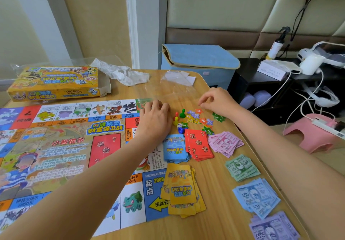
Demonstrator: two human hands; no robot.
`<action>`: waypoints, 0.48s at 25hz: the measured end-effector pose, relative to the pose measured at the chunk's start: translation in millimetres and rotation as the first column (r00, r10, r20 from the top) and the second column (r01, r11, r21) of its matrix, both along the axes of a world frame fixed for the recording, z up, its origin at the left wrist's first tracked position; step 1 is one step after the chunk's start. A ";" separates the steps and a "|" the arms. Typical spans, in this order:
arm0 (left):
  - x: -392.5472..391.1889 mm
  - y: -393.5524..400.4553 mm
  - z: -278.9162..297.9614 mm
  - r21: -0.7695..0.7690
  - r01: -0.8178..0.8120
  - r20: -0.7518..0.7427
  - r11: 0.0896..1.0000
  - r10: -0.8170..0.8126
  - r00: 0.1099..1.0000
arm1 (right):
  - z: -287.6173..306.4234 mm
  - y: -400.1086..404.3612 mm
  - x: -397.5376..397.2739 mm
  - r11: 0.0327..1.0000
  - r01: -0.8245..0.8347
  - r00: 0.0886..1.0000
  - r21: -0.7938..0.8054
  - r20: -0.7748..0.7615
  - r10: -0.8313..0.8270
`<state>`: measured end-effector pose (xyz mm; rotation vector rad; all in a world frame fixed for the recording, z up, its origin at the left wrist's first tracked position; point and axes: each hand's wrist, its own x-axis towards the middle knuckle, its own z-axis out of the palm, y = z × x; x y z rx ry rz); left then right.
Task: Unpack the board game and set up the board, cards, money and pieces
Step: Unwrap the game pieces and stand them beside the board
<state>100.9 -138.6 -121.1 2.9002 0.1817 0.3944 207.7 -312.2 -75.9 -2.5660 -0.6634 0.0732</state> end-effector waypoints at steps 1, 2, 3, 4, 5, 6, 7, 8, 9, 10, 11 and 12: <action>-0.1 0.3 0.1 0.000 -0.001 -0.001 1.000 0.001 1.000 | -0.6 -3.0 -1.4 0.999 -0.016 1.000 -0.043 -0.016 0.016; 0.3 0.1 0.2 -0.001 -0.001 -0.003 1.000 0.001 1.000 | -3.4 -4.4 -2.1 0.998 -0.019 0.999 -0.061 -0.030 0.017; 0.2 -0.2 0.3 -0.001 0.000 -0.005 1.000 0.000 1.000 | -6.7 -3.5 -2.0 0.999 -0.009 1.000 -0.049 -0.029 0.007; 0.2 -0.6 0.2 0.000 0.000 -0.007 1.000 0.000 1.000 | -9.4 -0.6 -1.4 1.000 0.012 1.000 -0.017 -0.013 -0.013; 0.0 -0.4 0.1 0.000 -0.002 -0.007 1.000 0.002 1.000 | -11.9 4.7 -1.5 0.999 0.034 0.999 0.011 0.005 -0.034; 0.1 -0.5 0.0 -0.002 -0.002 -0.005 1.000 0.002 1.000 | -13.4 10.5 -2.0 0.999 0.048 0.999 0.023 0.019 -0.048; 0.3 -0.6 -0.1 -0.003 -0.004 -0.003 1.000 0.004 1.000 | -13.0 16.4 -2.8 0.999 0.049 0.998 0.020 0.029 -0.049; 0.7 -0.5 -0.4 -0.003 -0.004 -0.001 1.000 0.004 1.000 | -11.1 21.2 -3.5 0.999 0.042 0.998 0.016 0.037 -0.043; 1.0 -0.3 -0.5 -0.003 -0.003 -0.001 1.000 0.003 1.000 | -7.5 23.6 -4.4 0.999 0.036 0.998 0.021 0.047 -0.037; 1.4 -0.2 -0.6 -0.005 -0.003 -0.001 1.000 0.003 1.000 | -3.3 22.3 -5.6 0.999 0.031 0.998 0.032 0.053 -0.032; 1.4 -0.2 -0.7 -0.006 -0.003 0.001 1.000 0.003 1.000 | 0.9 17.3 -6.4 0.999 0.024 0.998 0.045 0.058 -0.026; 1.5 0.0 -0.9 -0.006 -0.005 0.005 1.000 0.005 1.000 | 4.5 9.2 -7.2 0.999 0.011 0.998 0.053 0.059 -0.014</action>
